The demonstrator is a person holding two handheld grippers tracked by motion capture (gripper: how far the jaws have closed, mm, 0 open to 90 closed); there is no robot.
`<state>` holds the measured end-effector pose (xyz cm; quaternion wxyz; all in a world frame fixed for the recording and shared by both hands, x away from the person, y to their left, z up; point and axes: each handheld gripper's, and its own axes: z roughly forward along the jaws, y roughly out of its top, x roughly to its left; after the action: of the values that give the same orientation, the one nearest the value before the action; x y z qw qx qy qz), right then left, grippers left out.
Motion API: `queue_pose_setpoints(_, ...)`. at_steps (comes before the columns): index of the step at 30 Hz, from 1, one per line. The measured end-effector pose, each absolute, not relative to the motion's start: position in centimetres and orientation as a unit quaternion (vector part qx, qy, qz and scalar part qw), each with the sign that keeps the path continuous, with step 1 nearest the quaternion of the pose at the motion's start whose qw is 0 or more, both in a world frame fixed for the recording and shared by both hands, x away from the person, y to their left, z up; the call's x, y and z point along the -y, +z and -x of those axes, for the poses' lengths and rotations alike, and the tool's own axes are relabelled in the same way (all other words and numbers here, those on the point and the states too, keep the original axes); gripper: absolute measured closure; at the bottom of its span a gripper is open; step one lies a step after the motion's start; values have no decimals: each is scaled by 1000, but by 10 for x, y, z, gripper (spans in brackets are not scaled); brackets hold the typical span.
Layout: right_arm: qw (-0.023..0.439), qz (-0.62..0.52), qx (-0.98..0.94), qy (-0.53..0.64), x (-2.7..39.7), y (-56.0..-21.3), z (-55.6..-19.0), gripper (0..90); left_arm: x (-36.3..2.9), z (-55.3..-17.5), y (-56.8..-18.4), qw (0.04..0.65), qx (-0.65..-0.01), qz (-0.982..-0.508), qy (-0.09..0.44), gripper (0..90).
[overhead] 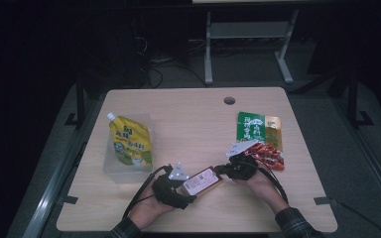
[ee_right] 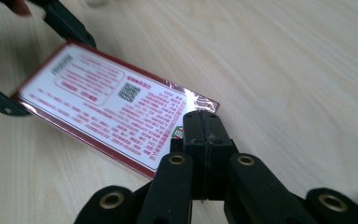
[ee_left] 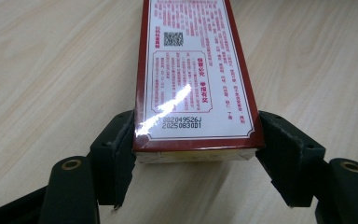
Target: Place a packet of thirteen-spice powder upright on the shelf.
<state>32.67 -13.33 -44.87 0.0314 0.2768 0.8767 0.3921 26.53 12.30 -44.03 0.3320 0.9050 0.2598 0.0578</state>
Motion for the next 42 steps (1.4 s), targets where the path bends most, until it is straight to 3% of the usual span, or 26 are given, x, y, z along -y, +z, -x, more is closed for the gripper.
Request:
queue_pose_setpoints(20, 24, -271, -884, 379, 131, -456, -320, 900, -124, -267, -403, 402, -239, -881, 74, 319)
queue_pose_setpoints(42, 17, -270, -887, 375, 134, -462, -322, 900, -75, -296, -383, 442, -208, -868, 84, 319)
